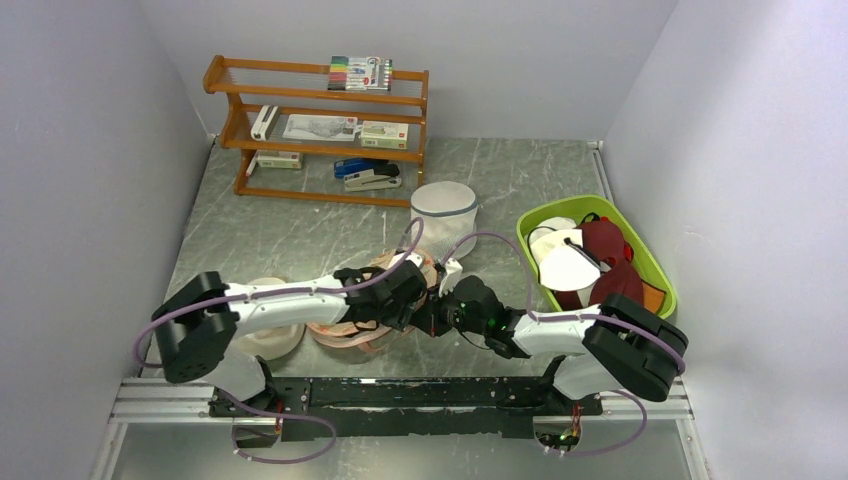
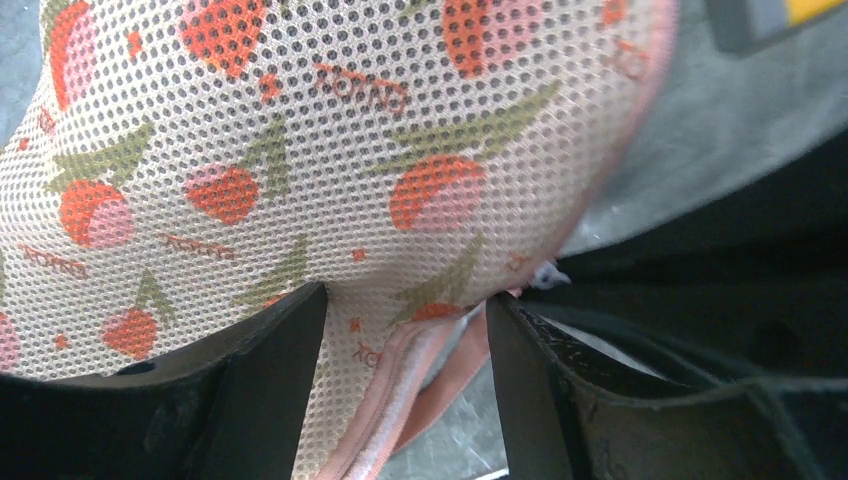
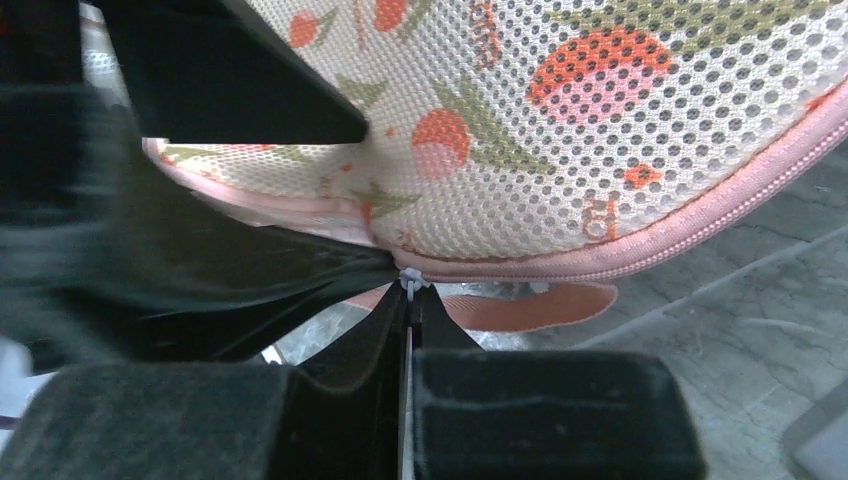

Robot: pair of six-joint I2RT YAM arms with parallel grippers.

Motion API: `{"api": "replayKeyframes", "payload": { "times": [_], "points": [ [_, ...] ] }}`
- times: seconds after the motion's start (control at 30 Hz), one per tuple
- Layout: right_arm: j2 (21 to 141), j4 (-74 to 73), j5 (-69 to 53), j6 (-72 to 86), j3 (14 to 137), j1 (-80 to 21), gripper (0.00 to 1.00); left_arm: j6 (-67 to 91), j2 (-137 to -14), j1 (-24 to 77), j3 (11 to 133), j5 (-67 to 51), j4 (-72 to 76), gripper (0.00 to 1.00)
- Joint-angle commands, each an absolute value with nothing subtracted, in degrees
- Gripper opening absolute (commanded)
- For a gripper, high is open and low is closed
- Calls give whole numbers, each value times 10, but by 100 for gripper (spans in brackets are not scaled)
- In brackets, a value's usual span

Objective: Unzip the laundry bag and remove the bra

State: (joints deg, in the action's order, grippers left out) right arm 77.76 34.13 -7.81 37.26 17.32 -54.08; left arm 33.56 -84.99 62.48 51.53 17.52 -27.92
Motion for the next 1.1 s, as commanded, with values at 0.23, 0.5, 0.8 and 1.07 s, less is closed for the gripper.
{"api": "replayKeyframes", "payload": {
  "times": [0.23,0.5,0.8,1.07],
  "points": [
    [774,357,-79,380,179,-546,0,338,-909,630,540,258,-288,37],
    [736,250,-7,343,188,-499,0,348,-869,630,504,244,-311,7],
    [723,212,-49,322,189,-392,0,385,-839,631,459,242,-319,7],
    [643,310,-144,367,103,-405,0,411,-813,631,501,261,-376,35]
  ]
}}
